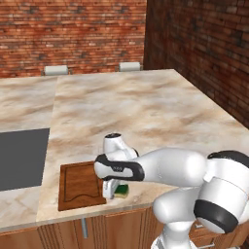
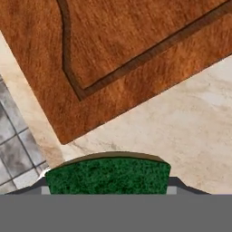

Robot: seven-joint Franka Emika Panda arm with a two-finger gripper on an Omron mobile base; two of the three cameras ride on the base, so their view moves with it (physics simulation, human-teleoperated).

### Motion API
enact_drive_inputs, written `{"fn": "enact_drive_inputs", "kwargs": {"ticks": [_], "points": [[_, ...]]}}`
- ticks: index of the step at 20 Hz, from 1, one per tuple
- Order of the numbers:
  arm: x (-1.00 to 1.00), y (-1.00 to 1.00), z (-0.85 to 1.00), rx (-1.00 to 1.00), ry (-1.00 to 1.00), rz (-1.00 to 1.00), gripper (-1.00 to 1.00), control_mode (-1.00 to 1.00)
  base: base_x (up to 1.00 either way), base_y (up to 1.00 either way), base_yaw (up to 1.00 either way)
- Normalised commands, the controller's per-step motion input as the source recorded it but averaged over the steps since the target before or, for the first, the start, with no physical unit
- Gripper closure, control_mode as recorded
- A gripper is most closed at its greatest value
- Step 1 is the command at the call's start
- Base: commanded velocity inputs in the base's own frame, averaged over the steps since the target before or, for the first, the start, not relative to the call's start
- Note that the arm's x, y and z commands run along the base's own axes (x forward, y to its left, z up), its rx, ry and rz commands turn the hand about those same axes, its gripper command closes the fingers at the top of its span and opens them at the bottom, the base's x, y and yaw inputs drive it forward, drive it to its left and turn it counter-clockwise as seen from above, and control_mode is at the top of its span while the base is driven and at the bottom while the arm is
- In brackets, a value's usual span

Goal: Pick up the sponge from the counter and clean the cutting board by briefly scrubbing or pressing down on the cutting board. Once finished, release the sponge.

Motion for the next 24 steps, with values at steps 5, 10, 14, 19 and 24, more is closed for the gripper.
{"fn": "enact_drive_inputs", "kwargs": {"ticks": [5,10,14,19,24], "points": [[0.0,0.63,-0.1,0.0,0.02,0.26,1.0,-1.0,0.0,0.0,0.0],[0.0,0.4,-0.23,0.0,-0.04,0.2,1.0,-1.0,0.0,0.0,0.0],[-0.01,0.14,-0.21,0.0,-0.14,0.15,1.0,-1.0,0.0,0.0,0.0],[-0.33,0.0,0.24,0.0,-0.18,0.07,1.0,-1.0,0.0,0.0,0.0],[-0.02,0.09,0.4,0.0,-0.03,0.06,1.0,-1.0,0.0,0.0,0.0]]}}
